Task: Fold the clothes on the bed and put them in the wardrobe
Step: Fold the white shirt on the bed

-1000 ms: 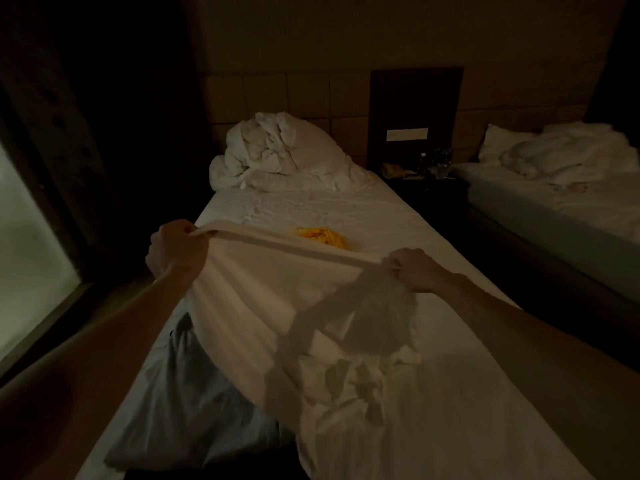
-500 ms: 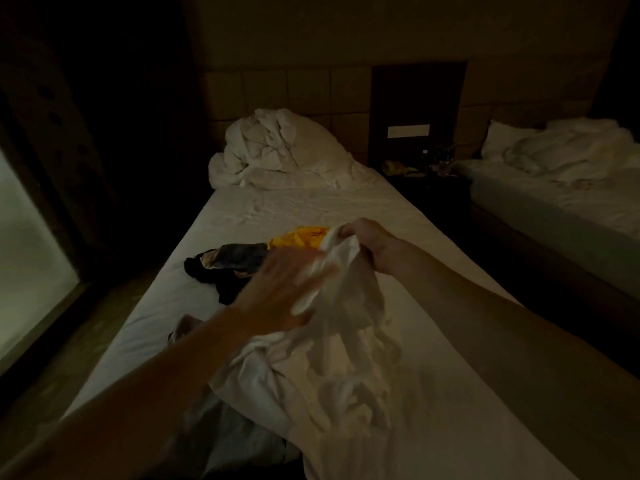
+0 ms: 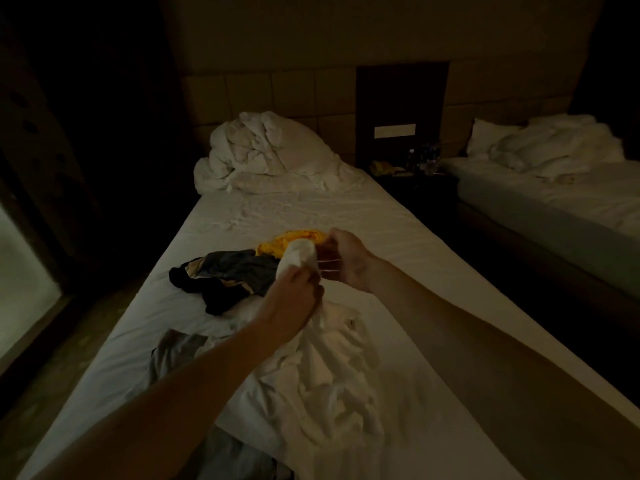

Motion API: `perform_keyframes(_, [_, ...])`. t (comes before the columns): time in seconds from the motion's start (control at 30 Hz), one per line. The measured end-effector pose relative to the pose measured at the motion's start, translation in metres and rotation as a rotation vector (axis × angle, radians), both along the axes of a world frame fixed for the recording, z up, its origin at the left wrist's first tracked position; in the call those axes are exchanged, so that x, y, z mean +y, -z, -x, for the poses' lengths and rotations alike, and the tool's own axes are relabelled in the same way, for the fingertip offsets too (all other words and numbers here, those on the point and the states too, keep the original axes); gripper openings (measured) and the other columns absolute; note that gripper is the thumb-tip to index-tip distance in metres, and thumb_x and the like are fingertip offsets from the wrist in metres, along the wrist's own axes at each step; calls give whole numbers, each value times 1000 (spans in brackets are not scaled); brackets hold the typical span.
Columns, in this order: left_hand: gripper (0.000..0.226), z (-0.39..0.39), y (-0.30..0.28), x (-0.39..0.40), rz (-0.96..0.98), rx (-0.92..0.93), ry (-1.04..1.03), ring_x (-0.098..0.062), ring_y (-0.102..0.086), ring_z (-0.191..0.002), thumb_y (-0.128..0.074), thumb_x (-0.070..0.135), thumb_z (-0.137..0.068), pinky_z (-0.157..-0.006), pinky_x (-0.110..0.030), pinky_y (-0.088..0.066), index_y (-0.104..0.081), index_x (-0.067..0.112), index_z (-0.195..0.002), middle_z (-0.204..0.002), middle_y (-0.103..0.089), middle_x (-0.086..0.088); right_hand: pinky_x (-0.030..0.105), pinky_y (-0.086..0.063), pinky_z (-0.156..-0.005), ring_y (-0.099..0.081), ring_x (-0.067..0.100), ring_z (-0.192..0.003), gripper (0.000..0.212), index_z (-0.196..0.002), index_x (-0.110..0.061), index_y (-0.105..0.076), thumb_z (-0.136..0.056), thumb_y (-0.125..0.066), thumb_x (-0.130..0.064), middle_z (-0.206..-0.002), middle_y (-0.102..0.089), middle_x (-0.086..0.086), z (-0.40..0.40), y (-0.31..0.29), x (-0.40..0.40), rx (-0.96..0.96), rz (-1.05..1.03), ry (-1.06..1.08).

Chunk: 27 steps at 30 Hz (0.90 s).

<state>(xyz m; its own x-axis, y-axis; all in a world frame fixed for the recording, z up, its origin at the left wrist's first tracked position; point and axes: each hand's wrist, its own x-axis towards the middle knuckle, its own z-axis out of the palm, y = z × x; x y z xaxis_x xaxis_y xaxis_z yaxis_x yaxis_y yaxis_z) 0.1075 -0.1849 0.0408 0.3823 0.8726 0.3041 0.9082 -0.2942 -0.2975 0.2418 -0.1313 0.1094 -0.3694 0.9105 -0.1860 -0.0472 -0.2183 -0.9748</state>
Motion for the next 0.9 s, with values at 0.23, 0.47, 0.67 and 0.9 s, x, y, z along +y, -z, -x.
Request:
perform_keyframes(0.23, [15,32,-5,1,-372,88,-112,-33,-59,-83,-55,20,-91,-72,-43,-50,-59,7,-97,-102,-58,-17,37,-40,-107,-42,28,-135,60,-146,-13,-36,-92,-62,-12,-149,-38,9,-46,134,6,-575,-72,-287])
perform_keyframes(0.47, [23,68,7,-6,-215,80,-352,-31,-60,-90,-58,16,-91,-76,-41,-50,-59,7,-112,-104,-61,-12,29,-40,-72,-60,29,-99,30,-107,-2,-64,-97,-52,-28,-110,-63,14,-41,171,1,-915,-480,-208])
perform_keyframes(0.67, [83,69,7,-10,162,91,-395,-32,-22,-139,-41,28,-92,-113,-47,-16,20,43,-147,-153,-24,-7,28,-42,-67,-60,22,-87,17,-88,-11,-67,-89,-52,-4,-90,-65,7,-43,103,16,-582,-524,7])
perform_keyframes(0.9, [36,18,-8,-4,481,-576,-63,-25,-58,-107,-50,15,-97,-83,-32,-42,-51,8,-133,-122,-59,-5,32,-47,-64,-60,24,-72,19,-89,5,-68,-88,-50,-1,-81,-64,18,-64,7,13,-371,-445,42])
